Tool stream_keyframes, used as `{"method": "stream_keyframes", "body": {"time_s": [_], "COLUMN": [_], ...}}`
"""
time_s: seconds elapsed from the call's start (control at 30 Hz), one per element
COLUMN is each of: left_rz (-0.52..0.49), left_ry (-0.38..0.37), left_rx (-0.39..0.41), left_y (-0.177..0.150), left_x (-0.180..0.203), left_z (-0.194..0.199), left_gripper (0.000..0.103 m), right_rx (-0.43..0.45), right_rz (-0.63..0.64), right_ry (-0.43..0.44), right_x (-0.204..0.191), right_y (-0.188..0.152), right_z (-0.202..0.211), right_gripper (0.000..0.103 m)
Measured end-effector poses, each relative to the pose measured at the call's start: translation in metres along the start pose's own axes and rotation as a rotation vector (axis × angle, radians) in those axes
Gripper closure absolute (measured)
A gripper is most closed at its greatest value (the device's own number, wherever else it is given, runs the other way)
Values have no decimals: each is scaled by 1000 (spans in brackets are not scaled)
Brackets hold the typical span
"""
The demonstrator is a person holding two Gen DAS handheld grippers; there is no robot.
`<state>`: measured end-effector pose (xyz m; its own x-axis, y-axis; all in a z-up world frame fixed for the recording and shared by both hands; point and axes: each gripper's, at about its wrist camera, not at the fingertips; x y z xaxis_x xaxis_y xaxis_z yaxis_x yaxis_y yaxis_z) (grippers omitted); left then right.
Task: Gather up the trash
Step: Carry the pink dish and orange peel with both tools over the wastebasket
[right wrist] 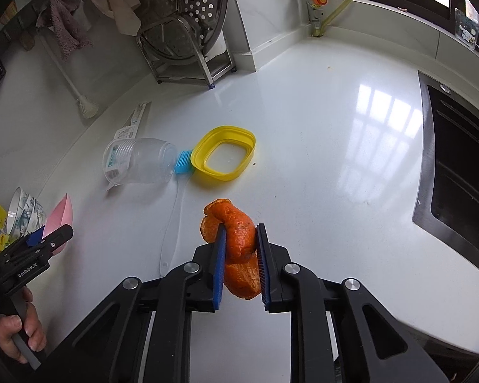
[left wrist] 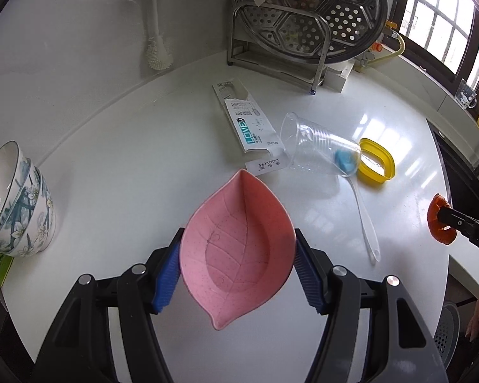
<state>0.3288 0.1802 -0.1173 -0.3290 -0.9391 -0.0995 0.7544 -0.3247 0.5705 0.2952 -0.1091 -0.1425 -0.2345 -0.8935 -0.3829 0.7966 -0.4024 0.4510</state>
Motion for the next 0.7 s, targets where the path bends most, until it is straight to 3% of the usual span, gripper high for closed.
{"method": "stream_keyframes", "body": {"time_s": [0.2,0.37,0.7], "left_rz": [-30,-52,-164], "left_ry": [-3,-39,-201], "left_rx": [25,32,10], "left_y": [-10,-24,-59], "left_x": [33,78,211], "left_z": [45,80,110], "left_gripper": [40,40,40], "right_rx": [1,12,-32], "right_rz": [17,10,-53], "right_ry": [53,71,-44], "right_x": [5,34,142], "right_y": [-21,-42,-108], "right_z": [38,82,147], "right_gripper": [86,86,86]}}
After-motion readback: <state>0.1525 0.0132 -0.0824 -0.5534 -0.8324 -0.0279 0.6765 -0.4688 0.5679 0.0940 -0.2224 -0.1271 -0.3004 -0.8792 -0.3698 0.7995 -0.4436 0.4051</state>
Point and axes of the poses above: each gripper's, at about its wrist camera, not at the fingertips, and z roughly against the way its jaws point, x to its right, y to its top, and after that the axes turned 14 degrees about -z, right-handed
